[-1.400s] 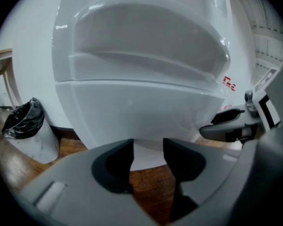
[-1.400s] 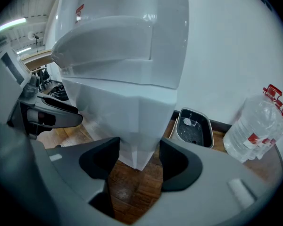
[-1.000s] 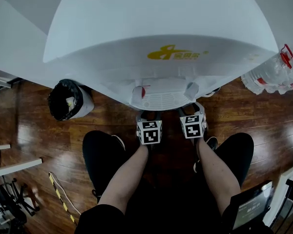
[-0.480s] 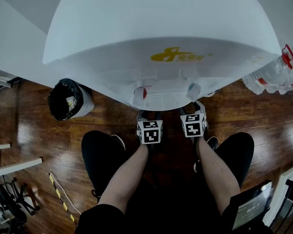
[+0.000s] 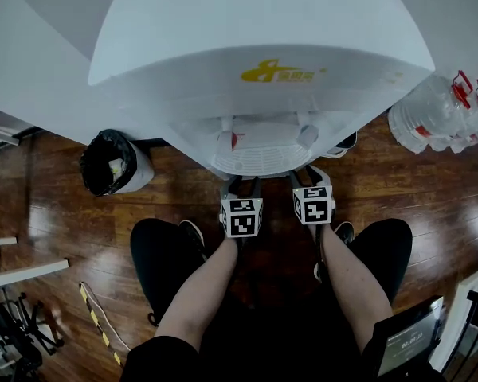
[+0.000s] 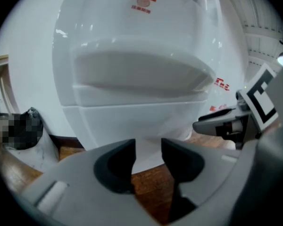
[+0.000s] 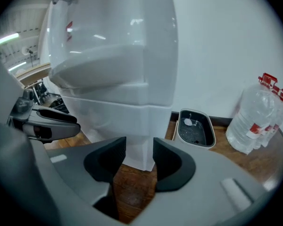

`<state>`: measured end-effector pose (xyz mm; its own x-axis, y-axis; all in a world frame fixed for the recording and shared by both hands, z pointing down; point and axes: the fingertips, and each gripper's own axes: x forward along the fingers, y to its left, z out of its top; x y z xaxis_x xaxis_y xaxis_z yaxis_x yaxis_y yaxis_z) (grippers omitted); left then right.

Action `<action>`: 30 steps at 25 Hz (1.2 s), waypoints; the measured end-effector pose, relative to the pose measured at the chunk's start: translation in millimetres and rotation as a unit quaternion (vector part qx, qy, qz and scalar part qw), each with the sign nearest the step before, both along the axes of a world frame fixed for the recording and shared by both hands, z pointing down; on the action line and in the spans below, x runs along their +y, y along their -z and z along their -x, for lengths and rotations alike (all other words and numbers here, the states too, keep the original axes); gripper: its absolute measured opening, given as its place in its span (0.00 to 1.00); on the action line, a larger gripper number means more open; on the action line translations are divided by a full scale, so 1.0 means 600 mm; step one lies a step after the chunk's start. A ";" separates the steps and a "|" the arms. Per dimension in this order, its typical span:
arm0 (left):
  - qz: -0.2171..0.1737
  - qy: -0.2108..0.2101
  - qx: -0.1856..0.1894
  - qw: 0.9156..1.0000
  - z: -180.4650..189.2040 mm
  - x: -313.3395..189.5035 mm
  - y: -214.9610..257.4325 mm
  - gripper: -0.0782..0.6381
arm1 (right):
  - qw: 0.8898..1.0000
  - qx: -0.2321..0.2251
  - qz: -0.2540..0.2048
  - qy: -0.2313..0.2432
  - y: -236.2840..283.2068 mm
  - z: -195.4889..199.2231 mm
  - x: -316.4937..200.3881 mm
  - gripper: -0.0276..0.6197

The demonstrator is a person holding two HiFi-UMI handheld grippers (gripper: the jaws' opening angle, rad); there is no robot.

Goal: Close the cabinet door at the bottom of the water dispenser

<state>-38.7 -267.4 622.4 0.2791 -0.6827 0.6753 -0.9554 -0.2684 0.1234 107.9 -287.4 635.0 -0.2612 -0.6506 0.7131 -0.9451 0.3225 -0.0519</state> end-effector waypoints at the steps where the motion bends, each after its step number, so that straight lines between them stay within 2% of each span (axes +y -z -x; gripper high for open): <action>1: -0.004 -0.003 0.006 1.000 -0.005 0.006 0.009 0.37 | 1.000 -0.001 -0.008 0.009 0.012 0.011 0.007 0.32; 4: -0.013 0.002 0.035 0.999 -0.016 0.028 0.035 0.37 | 0.999 -0.015 -0.027 0.024 0.042 0.039 0.037 0.32; 9: -0.036 0.008 0.048 0.998 -0.014 0.083 0.075 0.35 | 0.998 -0.036 -0.051 0.021 0.065 0.050 0.105 0.31; 15: -0.075 -0.030 0.027 0.996 -0.030 0.173 0.113 0.33 | 0.995 -0.066 -0.079 0.016 0.113 0.057 0.191 0.29; 20: -0.103 -0.046 0.031 0.993 -0.039 0.254 0.148 0.30 | 0.990 -0.095 -0.108 0.004 0.161 0.061 0.266 0.27; 24: -0.115 -0.041 0.062 0.991 -0.052 0.334 0.183 0.29 | 0.988 -0.105 -0.114 -0.002 0.167 0.068 0.350 0.26; 30: -0.113 -0.028 0.071 0.991 -0.036 0.456 0.184 0.28 | 0.985 -0.118 -0.125 0.007 0.182 0.100 0.471 0.24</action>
<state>-16.9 6.0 512.2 0.4020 -0.7929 0.4579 -0.9155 -0.3566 0.1863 47.7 -4.9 525.6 -0.4098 -0.7935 0.4498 -0.9120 0.3651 -0.1868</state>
